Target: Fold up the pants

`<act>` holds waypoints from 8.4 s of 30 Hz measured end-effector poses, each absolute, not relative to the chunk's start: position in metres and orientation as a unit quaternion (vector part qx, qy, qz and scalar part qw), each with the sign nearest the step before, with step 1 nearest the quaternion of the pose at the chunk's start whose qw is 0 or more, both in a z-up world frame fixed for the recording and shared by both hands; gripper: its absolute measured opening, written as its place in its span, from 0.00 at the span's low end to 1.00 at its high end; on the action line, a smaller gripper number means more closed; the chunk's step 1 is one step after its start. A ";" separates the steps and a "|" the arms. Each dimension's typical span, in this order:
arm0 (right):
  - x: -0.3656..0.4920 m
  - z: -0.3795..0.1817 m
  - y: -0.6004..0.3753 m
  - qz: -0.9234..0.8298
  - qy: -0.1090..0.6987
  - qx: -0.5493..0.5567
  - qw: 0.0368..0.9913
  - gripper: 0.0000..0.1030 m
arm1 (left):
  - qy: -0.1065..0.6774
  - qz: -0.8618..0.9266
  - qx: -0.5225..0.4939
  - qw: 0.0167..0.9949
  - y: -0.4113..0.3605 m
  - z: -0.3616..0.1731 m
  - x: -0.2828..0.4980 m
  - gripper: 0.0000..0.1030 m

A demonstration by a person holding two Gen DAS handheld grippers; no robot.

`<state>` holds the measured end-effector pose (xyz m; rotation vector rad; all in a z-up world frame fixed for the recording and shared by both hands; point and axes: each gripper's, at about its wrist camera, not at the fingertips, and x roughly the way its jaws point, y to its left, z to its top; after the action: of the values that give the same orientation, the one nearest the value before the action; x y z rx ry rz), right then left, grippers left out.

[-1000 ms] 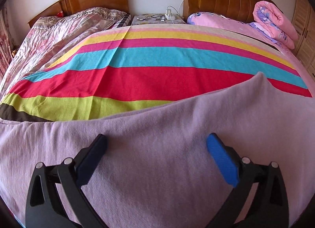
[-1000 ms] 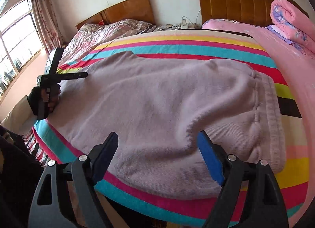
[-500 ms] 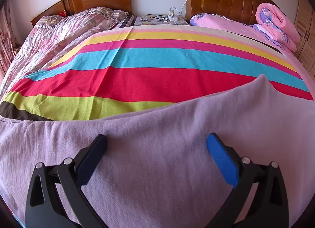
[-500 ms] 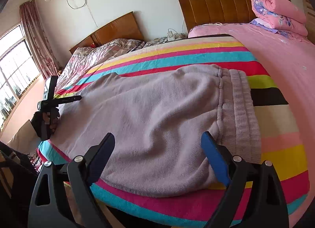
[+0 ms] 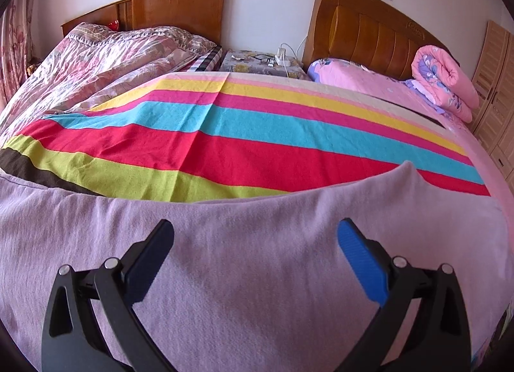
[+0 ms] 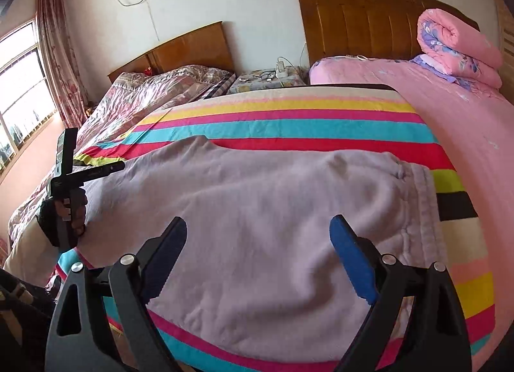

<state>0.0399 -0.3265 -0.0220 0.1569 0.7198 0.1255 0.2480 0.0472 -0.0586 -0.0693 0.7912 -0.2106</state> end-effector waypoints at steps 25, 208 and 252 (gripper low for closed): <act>0.143 -0.050 0.099 0.408 0.367 -0.175 0.817 0.86 | 0.278 0.011 -0.458 0.844 0.441 -0.081 0.108 0.54; 0.156 -0.079 -0.121 0.279 0.417 -0.125 0.856 0.75 | 0.413 -0.057 0.106 0.903 0.059 -0.065 0.255 0.99; 0.133 -0.065 -0.327 0.035 0.463 -0.002 0.885 0.86 | 0.418 -0.261 0.212 0.844 -0.201 -0.059 0.274 0.99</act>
<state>0.1326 -0.3270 -0.0653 -0.0032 0.9638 0.0724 0.2739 -0.2007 -0.0585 0.4480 0.8821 -0.5514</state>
